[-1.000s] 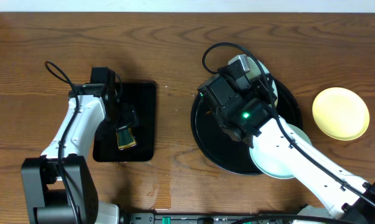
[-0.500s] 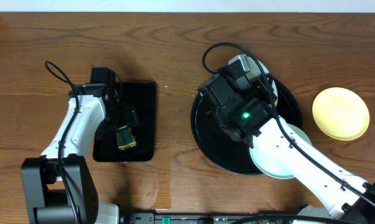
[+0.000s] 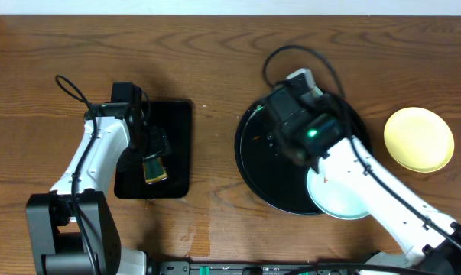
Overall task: Clean dirty plates on tray and stack at the side
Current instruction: 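Lift green plate with right gripper and stack it on the yellow plate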
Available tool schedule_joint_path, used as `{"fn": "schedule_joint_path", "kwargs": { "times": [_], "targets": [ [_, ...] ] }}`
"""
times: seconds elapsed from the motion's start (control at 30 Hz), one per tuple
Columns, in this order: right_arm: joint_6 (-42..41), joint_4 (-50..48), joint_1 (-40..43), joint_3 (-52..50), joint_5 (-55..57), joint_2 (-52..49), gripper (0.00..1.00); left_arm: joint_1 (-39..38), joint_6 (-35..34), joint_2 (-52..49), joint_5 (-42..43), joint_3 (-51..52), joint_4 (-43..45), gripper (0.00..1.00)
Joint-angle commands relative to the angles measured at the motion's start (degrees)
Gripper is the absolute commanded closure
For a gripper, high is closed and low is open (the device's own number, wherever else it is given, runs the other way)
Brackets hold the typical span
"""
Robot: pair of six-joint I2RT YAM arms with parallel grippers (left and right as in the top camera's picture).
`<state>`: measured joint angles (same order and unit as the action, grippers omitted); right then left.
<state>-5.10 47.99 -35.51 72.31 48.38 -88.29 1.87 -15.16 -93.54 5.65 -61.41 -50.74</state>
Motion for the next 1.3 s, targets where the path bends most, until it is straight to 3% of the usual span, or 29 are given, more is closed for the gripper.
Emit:
{"fn": "schedule_joint_path", "kwargs": {
  "times": [0.0, 0.37, 0.5, 0.67, 0.83, 0.97, 1.27],
  "targets": [
    [-6.51, 0.7, 6.21, 1.16, -14.62, 2.54, 0.99, 0.04, 0.09, 0.0, -0.26, 0.0, -0.11, 0.14],
    [-8.85, 2.64, 38.51, 1.09, -57.31, 5.25, 0.99, 0.04, 0.09, 0.0, -0.26, 0.0, -0.11, 0.14],
    [-10.93, 4.04, 51.58, 1.07, -66.64, 4.7, 0.99, 0.04, 0.09, 0.0, -0.26, 0.0, -0.11, 0.14],
    [-14.38, 4.5, 65.13, 1.05, -66.38, 3.69, 0.99, 0.04, 0.09, 0.0, -0.26, 0.0, -0.11, 0.14],
    [-16.35, 4.37, 73.66, 1.03, -62.07, 1.18, 0.99, 0.04, 0.09, 0.0, -0.26, 0.0, -0.11, 0.14],
    [-18.29, 3.96, 77.13, 1.03, -55.32, -2.19, 0.99, 0.04, 0.09, 0.0, -0.26, 0.0, -0.11, 0.14],
    [-20.13, 3.02, 78.2, 1.01, -54.8, -10.38, 0.99, 0.04, 0.09, 0.0, -0.26, 0.0, -0.11, 0.14]
  ]
}}
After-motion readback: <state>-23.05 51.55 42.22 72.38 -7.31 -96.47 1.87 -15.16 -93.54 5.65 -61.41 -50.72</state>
